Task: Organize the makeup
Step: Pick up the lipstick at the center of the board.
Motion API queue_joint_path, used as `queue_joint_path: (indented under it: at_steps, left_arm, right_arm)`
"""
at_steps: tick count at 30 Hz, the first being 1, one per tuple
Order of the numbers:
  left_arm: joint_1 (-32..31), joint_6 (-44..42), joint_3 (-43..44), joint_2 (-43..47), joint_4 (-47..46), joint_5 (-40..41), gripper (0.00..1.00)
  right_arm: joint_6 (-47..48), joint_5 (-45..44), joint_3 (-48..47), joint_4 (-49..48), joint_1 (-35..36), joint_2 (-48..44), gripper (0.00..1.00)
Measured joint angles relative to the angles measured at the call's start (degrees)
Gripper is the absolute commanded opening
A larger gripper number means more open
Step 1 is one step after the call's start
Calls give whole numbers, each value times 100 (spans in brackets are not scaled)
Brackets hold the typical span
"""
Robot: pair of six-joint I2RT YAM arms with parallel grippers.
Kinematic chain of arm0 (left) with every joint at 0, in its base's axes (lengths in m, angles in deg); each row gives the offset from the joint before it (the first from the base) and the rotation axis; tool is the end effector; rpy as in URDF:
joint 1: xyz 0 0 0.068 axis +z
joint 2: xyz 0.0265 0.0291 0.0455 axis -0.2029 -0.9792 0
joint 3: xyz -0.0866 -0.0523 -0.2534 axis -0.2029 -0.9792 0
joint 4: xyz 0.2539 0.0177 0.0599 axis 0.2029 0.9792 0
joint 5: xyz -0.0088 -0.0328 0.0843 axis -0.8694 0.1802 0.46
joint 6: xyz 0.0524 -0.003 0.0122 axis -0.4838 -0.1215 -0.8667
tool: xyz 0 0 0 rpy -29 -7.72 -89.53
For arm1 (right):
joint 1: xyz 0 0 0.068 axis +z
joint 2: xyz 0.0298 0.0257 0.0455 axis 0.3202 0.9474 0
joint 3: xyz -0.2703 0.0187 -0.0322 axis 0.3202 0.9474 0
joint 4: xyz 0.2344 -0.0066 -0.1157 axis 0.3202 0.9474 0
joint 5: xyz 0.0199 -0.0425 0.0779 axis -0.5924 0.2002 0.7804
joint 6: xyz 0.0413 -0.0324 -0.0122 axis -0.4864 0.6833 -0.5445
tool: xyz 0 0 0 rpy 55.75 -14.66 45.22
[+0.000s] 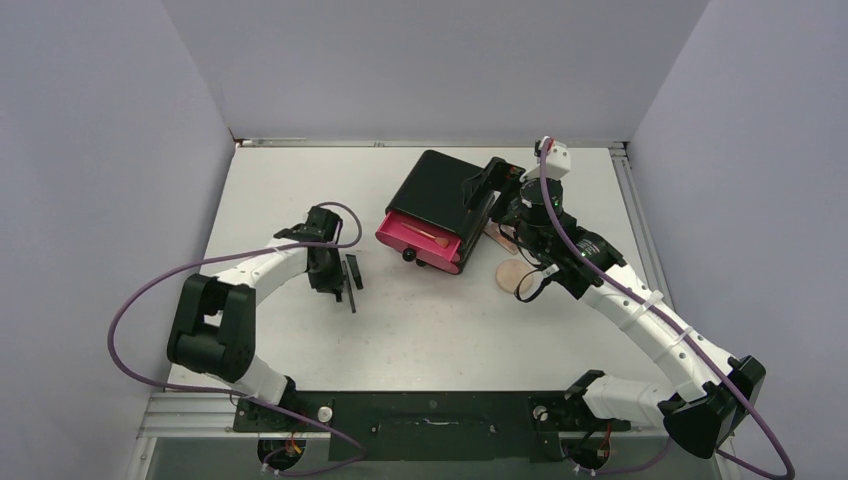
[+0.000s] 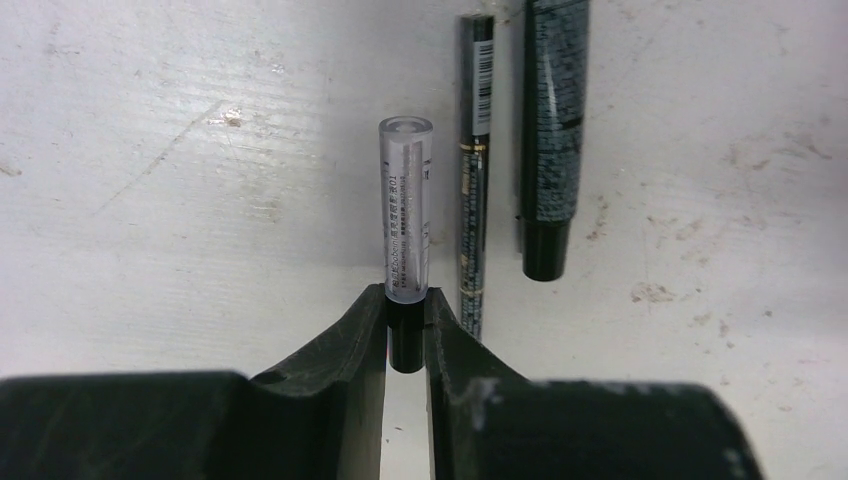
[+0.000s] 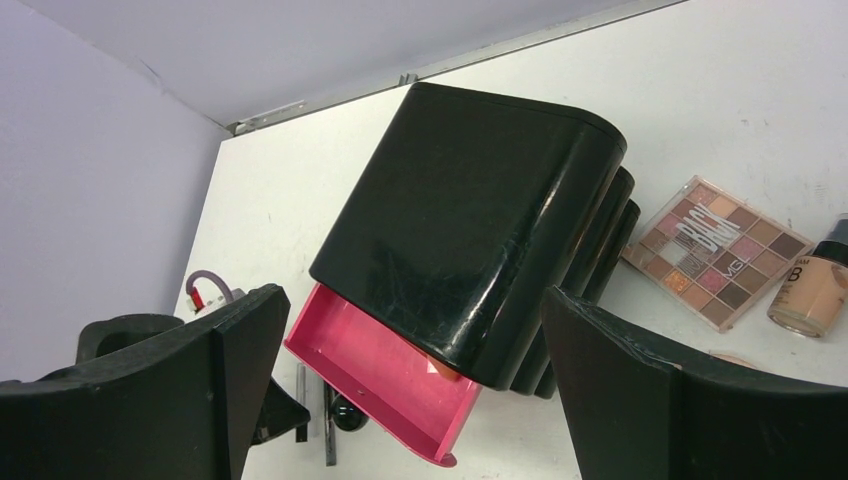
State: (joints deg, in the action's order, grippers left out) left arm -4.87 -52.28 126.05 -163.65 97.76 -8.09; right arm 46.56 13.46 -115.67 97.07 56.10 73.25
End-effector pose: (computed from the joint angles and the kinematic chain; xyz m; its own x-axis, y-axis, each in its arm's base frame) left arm 0.2721 -0.0781 0.1710 -0.9214 -0.2554 -0.2929 -0.2403 0.9668 -0.0872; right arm 0.2135 0.1510 0.3912 -0.4062 0.4592 -0.7901 -0.1497 0.8195 0.5532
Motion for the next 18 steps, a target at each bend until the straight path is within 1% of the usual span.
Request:
queue_joint_path:
  at_steps: [6,11,14,18]
  left_arm:
    - [15,-149,-24,710,-22,-225,0]
    - [68,-299,-208,1486,-219,-520,0]
    - [92,-354,-385,1873,-527,-977,0]
    - [105,-382,-702,2312,-1147,-1880,0]
  right_arm:
    - [7,127,-2,-4,-2,4,94]
    - [179,702,0,-214,-2,39,87]
    - [236,1126,0,-426,-2,90,85]
    - [306,1694,-52,-492,-2,289,81]
